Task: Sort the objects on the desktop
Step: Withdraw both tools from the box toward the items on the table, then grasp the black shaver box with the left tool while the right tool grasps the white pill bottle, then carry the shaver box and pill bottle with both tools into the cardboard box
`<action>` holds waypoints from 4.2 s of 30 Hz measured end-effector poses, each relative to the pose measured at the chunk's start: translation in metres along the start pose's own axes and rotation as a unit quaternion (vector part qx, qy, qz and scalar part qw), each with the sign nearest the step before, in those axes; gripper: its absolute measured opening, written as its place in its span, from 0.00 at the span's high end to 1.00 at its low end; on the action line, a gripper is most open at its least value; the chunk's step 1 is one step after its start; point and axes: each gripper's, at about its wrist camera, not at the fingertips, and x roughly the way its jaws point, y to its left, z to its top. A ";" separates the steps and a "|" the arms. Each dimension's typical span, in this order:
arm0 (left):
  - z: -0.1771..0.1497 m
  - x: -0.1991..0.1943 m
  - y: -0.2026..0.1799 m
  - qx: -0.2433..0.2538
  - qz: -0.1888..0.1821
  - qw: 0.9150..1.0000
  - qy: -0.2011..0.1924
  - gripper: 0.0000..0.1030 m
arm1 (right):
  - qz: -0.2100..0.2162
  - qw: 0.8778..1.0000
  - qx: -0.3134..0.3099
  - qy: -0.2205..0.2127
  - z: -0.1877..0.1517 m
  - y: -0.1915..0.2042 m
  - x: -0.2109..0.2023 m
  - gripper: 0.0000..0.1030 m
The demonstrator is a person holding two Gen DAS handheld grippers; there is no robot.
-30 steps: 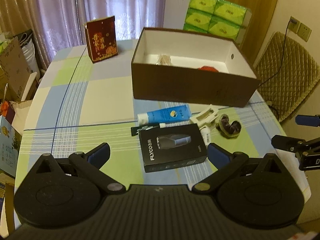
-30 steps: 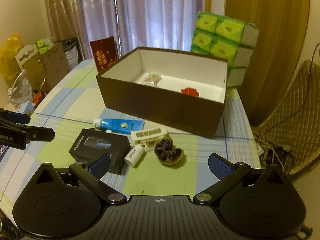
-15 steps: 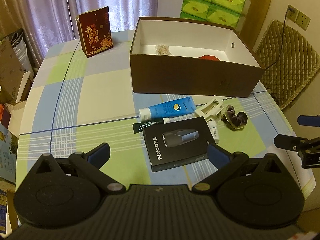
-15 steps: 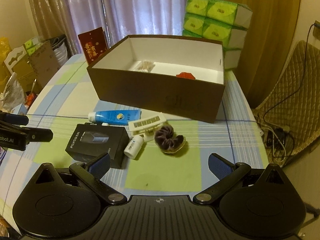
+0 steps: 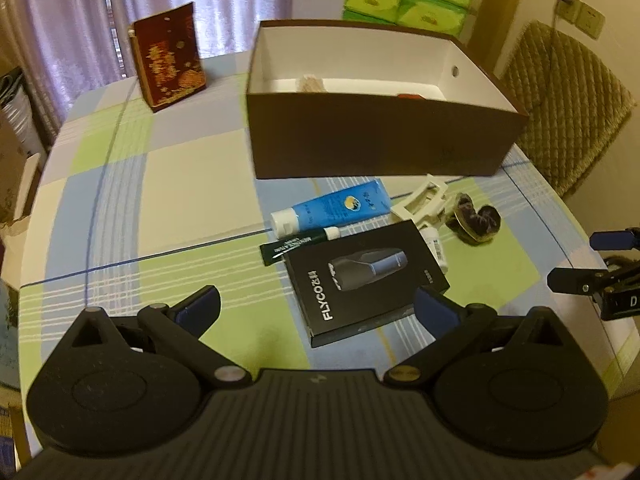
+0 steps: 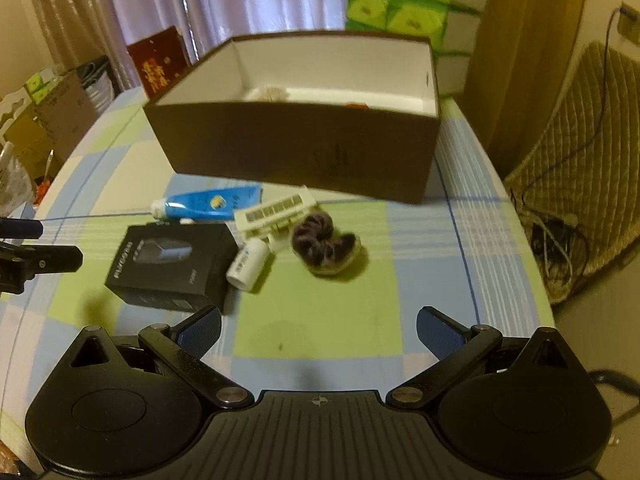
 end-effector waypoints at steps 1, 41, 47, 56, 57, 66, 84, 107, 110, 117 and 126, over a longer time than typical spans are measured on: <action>0.000 0.003 -0.001 0.005 -0.004 1.000 0.002 0.02 | -0.002 1.000 0.003 0.004 -0.002 -0.002 0.002 0.02; -0.009 0.081 -0.023 0.301 -0.160 0.939 0.043 0.24 | -0.079 0.990 0.093 0.067 -0.038 -0.054 0.023 0.02; -0.032 0.063 -0.016 0.207 -0.142 0.965 0.077 0.25 | -0.067 0.992 0.075 0.070 -0.033 -0.045 0.031 0.02; -0.029 0.058 -0.018 0.110 -0.136 0.981 0.082 0.16 | -0.054 0.994 0.060 0.068 -0.027 -0.036 0.037 0.02; -0.026 0.061 -0.022 0.111 -0.131 0.982 0.082 0.16 | -0.053 0.995 0.058 0.068 -0.027 -0.035 0.037 0.02; -0.021 0.077 -0.028 0.076 -0.093 0.989 0.089 0.21 | -0.028 0.996 0.056 0.062 -0.025 -0.026 0.040 0.02; -0.041 0.054 0.092 -0.156 0.047 0.983 0.080 0.21 | 0.053 0.997 0.008 0.048 -0.008 0.037 0.106 0.03; -0.048 0.068 0.081 -0.107 0.061 0.987 0.107 0.23 | 0.019 0.994 -0.103 0.011 -0.009 0.063 0.114 0.76; -0.050 0.066 0.075 -0.098 0.059 0.988 0.105 0.24 | 0.024 0.993 -0.111 0.013 -0.018 0.063 0.107 0.76; -0.057 0.065 0.041 -0.047 0.061 0.991 0.106 0.25 | 0.037 0.993 -0.112 0.025 -0.030 0.058 0.097 0.76; -0.060 0.063 0.008 -0.020 0.037 0.993 0.106 0.26 | 0.033 0.991 -0.123 0.032 -0.032 0.063 0.094 0.76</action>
